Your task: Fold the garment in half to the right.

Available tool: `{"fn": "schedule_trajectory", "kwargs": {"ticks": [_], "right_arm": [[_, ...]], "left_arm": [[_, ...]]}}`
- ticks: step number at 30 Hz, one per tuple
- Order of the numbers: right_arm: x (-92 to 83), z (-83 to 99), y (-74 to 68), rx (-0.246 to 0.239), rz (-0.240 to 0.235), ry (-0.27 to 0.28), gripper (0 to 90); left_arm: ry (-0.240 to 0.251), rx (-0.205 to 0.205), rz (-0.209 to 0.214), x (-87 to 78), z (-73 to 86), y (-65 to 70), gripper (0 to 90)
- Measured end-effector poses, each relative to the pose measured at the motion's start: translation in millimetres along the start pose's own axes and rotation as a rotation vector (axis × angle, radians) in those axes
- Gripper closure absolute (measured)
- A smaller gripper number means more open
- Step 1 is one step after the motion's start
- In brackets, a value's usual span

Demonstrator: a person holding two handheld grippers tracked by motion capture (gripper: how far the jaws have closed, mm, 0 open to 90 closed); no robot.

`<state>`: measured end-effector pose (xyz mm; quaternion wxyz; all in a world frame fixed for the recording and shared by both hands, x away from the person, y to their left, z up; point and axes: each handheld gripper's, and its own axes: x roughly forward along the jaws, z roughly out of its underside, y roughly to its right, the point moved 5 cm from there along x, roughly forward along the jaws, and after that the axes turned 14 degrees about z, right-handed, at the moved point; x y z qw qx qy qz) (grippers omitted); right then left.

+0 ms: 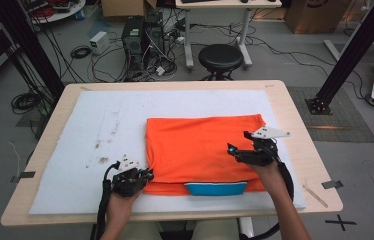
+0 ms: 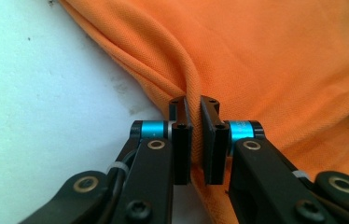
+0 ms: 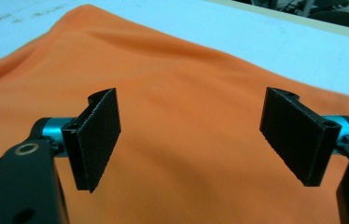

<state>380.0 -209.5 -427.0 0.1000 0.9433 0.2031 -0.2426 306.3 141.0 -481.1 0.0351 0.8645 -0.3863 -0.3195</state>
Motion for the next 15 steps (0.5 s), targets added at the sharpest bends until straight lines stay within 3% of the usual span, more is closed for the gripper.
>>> {"fn": "schedule_trajectory", "kwargs": {"ticks": [7,15], "right_arm": [[29.6,-27.0,-23.5,-0.054,-0.068,-0.047,20.8],[73.6,-51.4,-67.1,-0.11,-0.154,-0.071,20.8]], "left_arm": [[0.016,-0.011,0.023,-3.1,2.9,0.5,84.4],[0.046,0.019,0.037,-6.6,4.7,4.0,84.4]]}}
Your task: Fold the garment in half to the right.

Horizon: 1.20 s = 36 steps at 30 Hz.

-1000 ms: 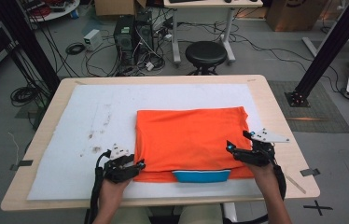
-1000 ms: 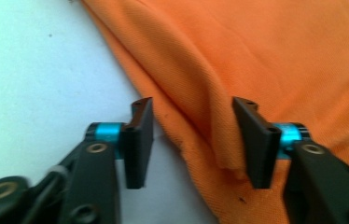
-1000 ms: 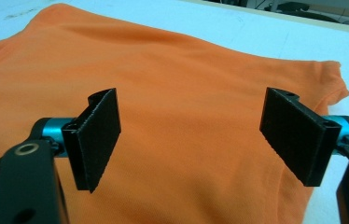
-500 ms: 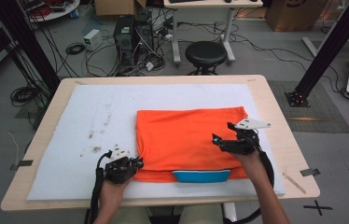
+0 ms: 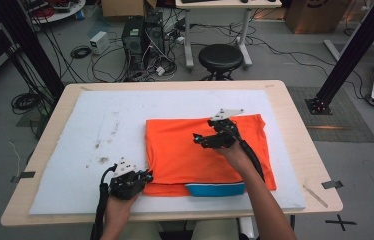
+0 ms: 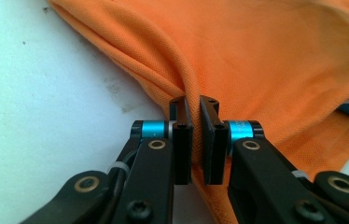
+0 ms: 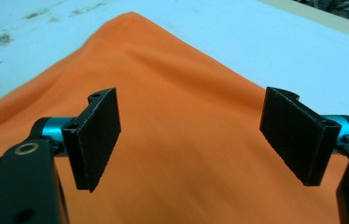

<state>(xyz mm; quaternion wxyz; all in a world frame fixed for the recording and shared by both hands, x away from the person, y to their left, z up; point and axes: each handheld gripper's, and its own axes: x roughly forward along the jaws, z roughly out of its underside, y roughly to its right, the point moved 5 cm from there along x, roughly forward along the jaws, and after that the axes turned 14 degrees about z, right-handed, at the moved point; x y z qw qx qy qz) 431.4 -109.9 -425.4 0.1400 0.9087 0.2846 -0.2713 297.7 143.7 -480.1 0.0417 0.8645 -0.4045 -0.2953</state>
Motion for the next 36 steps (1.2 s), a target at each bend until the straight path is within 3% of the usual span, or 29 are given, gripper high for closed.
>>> {"fn": "schedule_trajectory", "kwargs": {"ticks": [11,20,27,31,36], "right_arm": [[65.7,-34.5,-51.7,-0.067,-0.071,-0.072,20.8],[108.4,-44.2,-86.6,-0.086,-0.091,-0.13,20.8],[128.2,-48.2,-105.7,-0.114,-0.105,-0.167,22.2],[136.6,-46.7,-112.1,-0.153,-0.088,-0.197,28.5],[139.2,-45.5,-118.7,-0.159,-0.096,-0.196,42.1]], "left_arm": [[0.01,0.016,0.005,-1.4,1.7,1.4,84.5],[0.02,0.022,0.002,-2.0,1.8,1.9,84.5],[0.021,0.024,0.001,-2.2,1.8,1.9,84.6],[0.023,0.024,0.001,-2.1,1.8,1.8,84.6],[0.024,0.026,-0.001,-1.9,1.6,1.9,84.6]]}}
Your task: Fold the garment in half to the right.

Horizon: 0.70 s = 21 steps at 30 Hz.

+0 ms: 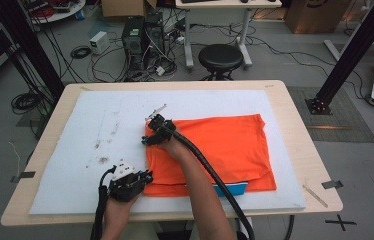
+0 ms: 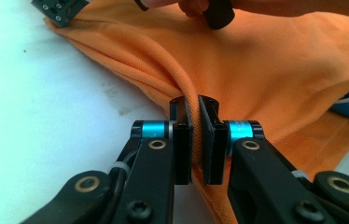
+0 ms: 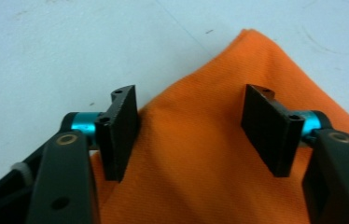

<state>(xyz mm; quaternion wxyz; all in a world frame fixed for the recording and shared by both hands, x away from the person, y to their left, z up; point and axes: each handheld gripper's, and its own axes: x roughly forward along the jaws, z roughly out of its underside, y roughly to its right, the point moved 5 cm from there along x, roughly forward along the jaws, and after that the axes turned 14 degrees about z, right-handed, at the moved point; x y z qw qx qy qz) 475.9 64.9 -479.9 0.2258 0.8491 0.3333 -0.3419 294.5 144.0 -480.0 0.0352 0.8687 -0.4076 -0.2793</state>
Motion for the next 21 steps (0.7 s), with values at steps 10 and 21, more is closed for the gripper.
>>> {"fn": "schedule_trajectory", "kwargs": {"ticks": [10,21], "right_arm": [[-2.7,-0.3,-9.0,-0.031,-0.046,0.025,81.5],[-22.6,-3.6,6.6,0.031,-0.049,0.094,85.2]], "left_arm": [[-0.001,0.001,-0.013,0.4,-0.7,-0.2,84.8],[0.077,-0.012,0.049,-0.4,-18.0,4.6,84.9]]}}
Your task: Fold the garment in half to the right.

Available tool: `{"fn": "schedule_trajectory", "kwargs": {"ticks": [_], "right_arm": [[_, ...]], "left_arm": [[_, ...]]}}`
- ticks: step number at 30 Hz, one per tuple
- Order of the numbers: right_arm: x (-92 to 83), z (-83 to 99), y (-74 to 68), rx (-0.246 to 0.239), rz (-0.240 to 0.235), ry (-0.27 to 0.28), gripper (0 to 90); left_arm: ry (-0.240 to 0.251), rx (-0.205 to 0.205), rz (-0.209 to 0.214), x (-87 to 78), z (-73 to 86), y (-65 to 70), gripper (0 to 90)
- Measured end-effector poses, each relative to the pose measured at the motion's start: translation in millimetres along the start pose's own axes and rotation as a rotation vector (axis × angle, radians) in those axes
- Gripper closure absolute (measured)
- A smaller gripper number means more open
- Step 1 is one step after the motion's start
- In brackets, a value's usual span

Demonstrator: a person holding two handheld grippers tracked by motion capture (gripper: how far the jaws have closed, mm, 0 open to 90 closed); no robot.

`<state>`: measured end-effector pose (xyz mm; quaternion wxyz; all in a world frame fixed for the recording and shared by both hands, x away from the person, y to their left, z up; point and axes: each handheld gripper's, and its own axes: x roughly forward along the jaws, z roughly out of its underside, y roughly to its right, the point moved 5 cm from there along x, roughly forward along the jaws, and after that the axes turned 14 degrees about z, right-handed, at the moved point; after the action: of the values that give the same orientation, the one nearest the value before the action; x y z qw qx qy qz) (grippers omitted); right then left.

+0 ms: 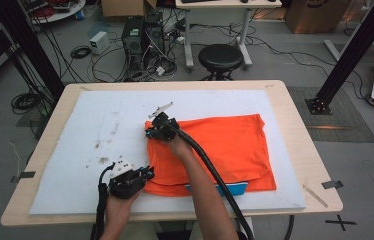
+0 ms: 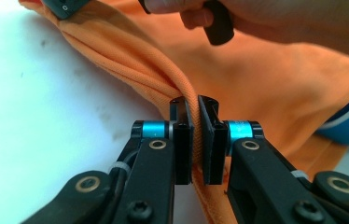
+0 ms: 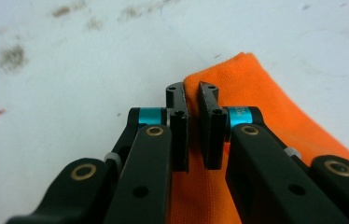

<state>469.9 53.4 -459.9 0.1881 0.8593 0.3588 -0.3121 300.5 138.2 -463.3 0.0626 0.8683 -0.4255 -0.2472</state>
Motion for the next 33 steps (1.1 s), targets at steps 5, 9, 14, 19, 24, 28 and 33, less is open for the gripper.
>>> {"fn": "schedule_trajectory", "kwargs": {"ticks": [5,9,14,19,24,28,33], "right_arm": [[-21.1,-1.5,16.4,0.04,0.002,0.054,85.1],[-40.8,1.9,34.7,0.059,0.018,0.089,85.2],[-66.9,11.2,60.9,0.098,0.046,0.127,85.7],[-92.5,23.5,86.9,0.148,0.075,0.156,85.9],[-111.9,33.6,105.9,0.18,0.091,0.184,85.9],[-126.5,43.0,119.5,0.197,0.11,0.203,86.0],[-142.1,60.5,137.7,0.226,0.136,0.213,85.9]], "left_arm": [[0.013,0.017,0.044,7.9,-13.6,8.7,84.9],[0.029,0.017,0.098,18.4,-26.9,18.1,84.9],[0.018,0.044,0.16,36.8,-45.9,34.1,84.8],[-0.003,0.07,0.211,58.6,-62.7,51.0,84.9],[-0.029,0.089,0.251,80.7,-73.9,67.2,84.9],[-0.057,0.11,0.274,96.8,-80.0,78.7,84.9],[-0.082,0.12,0.298,116.3,-84.3,92.2,84.8]]}}
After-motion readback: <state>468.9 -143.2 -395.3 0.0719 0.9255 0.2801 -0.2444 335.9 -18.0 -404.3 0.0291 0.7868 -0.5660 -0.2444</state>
